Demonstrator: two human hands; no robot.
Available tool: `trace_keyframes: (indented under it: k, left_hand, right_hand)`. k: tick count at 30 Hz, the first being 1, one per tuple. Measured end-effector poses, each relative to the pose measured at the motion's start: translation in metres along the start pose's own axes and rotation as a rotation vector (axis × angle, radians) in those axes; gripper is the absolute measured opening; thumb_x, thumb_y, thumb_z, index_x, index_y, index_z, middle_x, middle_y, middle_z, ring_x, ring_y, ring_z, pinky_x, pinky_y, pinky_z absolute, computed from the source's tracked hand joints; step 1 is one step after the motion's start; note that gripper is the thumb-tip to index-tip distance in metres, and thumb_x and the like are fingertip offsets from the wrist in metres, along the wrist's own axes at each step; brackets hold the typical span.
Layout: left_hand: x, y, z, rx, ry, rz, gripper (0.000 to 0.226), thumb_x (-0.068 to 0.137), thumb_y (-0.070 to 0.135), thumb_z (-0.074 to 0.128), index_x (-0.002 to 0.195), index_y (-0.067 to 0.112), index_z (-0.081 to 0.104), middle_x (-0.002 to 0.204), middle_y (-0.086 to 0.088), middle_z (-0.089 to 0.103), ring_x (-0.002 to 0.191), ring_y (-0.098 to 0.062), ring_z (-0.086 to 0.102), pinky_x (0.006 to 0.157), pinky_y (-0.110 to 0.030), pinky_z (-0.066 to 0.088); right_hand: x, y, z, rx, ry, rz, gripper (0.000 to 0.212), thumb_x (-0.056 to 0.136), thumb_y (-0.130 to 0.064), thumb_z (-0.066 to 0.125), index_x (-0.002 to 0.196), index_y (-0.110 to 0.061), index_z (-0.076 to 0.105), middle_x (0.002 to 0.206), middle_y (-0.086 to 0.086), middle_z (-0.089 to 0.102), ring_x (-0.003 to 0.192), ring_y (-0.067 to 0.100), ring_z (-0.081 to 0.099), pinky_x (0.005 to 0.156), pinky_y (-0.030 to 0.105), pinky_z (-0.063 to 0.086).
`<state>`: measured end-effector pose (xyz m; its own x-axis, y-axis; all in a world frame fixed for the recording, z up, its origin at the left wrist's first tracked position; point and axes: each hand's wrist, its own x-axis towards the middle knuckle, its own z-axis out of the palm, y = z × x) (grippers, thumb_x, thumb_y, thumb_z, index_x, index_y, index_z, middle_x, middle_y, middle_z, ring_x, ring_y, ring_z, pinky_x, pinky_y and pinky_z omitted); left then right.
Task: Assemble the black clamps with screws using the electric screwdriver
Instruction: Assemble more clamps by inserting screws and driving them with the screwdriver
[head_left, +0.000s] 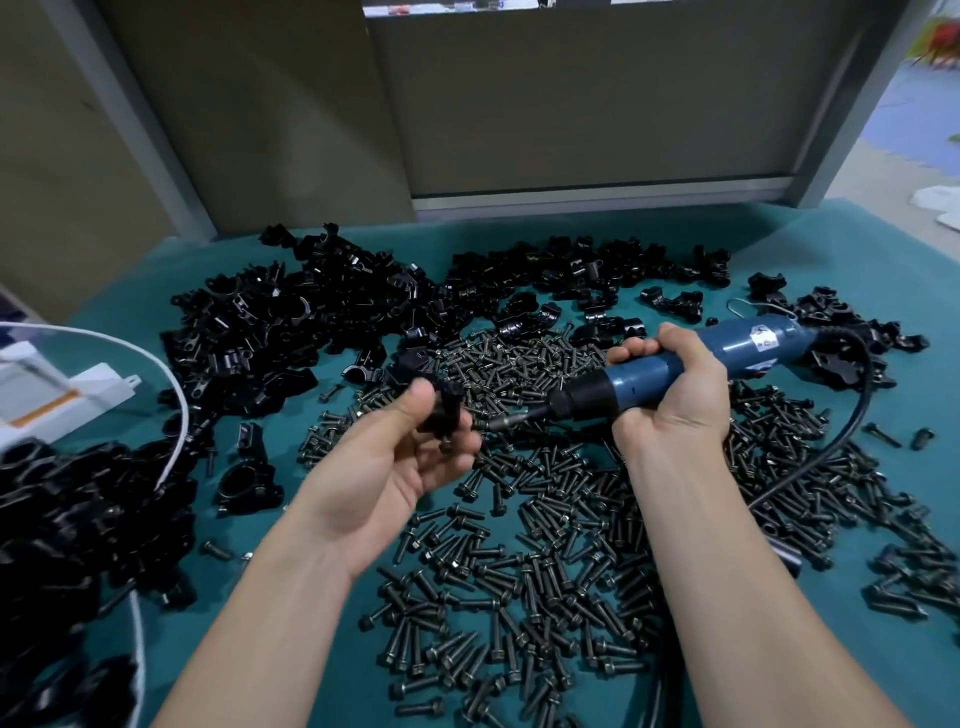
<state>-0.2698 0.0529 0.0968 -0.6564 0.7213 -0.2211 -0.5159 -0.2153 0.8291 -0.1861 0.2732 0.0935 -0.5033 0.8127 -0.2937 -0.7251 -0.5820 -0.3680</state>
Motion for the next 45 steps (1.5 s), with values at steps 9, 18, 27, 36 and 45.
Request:
trace_keyframes:
  k: [9, 18, 27, 36, 45]
  left_hand:
    - [0.001, -0.004, 0.002, -0.006, 0.099, 0.02, 0.051, 0.085, 0.057, 0.061, 0.102, 0.009, 0.058, 0.076, -0.009, 0.066, 0.051, -0.011, 0.048, 0.049, -0.02, 0.045]
    - [0.004, -0.014, 0.0, 0.999, 0.488, 0.395, 0.013, 0.093, 0.05, 0.07, 0.087, 0.039, 0.069, 0.077, 0.016, 0.07, 0.067, -0.003, 0.061, 0.056, -0.014, 0.045]
    - [0.008, -0.02, 0.001, 1.152, 0.6, 0.419, 0.06, 0.074, -0.012, 0.079, 0.084, 0.042, 0.054, 0.091, 0.021, 0.061, 0.09, 0.009, 0.055, 0.061, -0.008, 0.04]
    - [0.01, -0.025, 0.001, 1.136, 0.48, 0.425, 0.064, 0.074, -0.006, 0.088, 0.107, 0.047, 0.075, 0.095, 0.033, 0.059, 0.087, 0.006, 0.06, 0.072, -0.01, 0.054]
    - [0.009, -0.021, 0.006, 1.075, 0.491, 0.371, 0.031, 0.074, 0.05, 0.088, 0.088, 0.044, 0.06, 0.076, 0.024, 0.073, 0.073, 0.009, 0.066, 0.055, -0.009, 0.044]
  right_hand:
    - [-0.003, 0.002, 0.002, -0.027, -0.006, 0.007, 0.015, 0.091, 0.005, 0.061, 0.096, -0.006, 0.053, 0.064, 0.004, 0.054, 0.053, 0.016, 0.056, 0.059, 0.031, 0.051]
    - [-0.004, 0.004, 0.003, -0.021, -0.014, 0.012, 0.013, 0.091, 0.005, 0.061, 0.093, -0.006, 0.053, 0.064, 0.005, 0.054, 0.054, 0.017, 0.056, 0.058, 0.031, 0.052]
    - [-0.004, 0.002, 0.003, -0.016, -0.013, 0.013, 0.014, 0.091, 0.004, 0.062, 0.094, -0.006, 0.053, 0.065, 0.004, 0.054, 0.054, 0.016, 0.056, 0.058, 0.03, 0.051]
    - [-0.004, 0.004, 0.002, -0.007, -0.029, 0.014, 0.018, 0.089, 0.005, 0.063, 0.1, -0.006, 0.054, 0.063, 0.004, 0.055, 0.054, 0.017, 0.057, 0.058, 0.03, 0.053]
    - [-0.004, 0.004, 0.002, -0.015, -0.041, 0.021, 0.016, 0.09, 0.005, 0.062, 0.097, -0.006, 0.054, 0.065, 0.004, 0.055, 0.055, 0.016, 0.056, 0.057, 0.03, 0.052]
